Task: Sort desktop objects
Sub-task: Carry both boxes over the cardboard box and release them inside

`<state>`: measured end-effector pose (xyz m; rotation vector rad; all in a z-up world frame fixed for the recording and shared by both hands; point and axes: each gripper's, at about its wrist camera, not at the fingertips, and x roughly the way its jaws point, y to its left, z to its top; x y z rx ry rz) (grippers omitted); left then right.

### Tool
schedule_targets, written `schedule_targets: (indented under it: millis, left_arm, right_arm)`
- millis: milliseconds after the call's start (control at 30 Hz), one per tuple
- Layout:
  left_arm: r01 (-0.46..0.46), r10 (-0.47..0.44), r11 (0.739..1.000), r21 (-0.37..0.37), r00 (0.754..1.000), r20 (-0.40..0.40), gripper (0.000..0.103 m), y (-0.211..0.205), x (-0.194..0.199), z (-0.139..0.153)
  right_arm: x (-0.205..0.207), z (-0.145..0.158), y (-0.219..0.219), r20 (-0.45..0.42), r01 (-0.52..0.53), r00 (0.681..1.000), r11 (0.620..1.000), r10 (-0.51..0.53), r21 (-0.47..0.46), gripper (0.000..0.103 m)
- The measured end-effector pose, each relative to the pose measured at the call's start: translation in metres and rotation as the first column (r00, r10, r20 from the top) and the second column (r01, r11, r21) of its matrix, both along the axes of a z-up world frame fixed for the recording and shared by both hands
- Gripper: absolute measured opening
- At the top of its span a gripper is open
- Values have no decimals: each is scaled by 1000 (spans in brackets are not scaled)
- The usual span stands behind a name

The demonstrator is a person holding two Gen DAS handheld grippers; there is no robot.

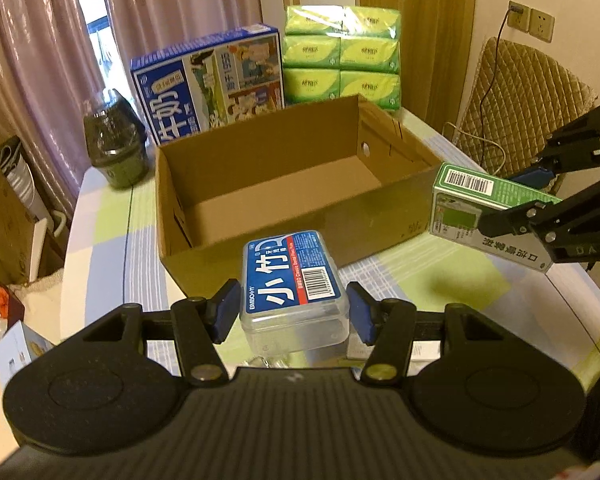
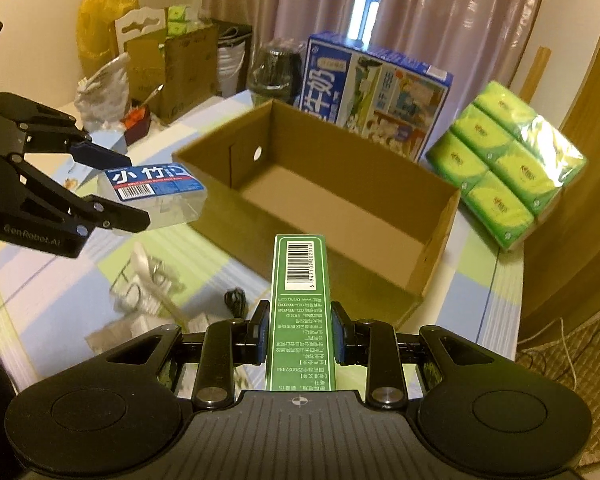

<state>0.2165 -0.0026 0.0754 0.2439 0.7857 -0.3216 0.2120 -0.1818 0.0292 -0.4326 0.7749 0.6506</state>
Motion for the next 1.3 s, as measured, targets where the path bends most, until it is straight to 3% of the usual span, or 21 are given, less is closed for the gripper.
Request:
schedule_targets:
  millis: [333,600,933,1300]
  left_arm:
    - [12,-12,1000,-3,999,49,52,2,29,29]
    - [8,-6,1000,-28,998,68,52,2,69,43]
    - [0,0,999,-33,1000,18,53,-7,131,3]
    - [-34,31,995,-91,999,-37,52,-3,172,-48]
  right_arm:
    - [35,32,3,13,67,998,993,-69,100,27]
    - [88,48,7,-6,178,984,966,-180,187,27]
    - [154,14,20,-60,271,963,939,-264,211,27]
    - [182,-27,32,-130,309,949,926,-287,215,27]
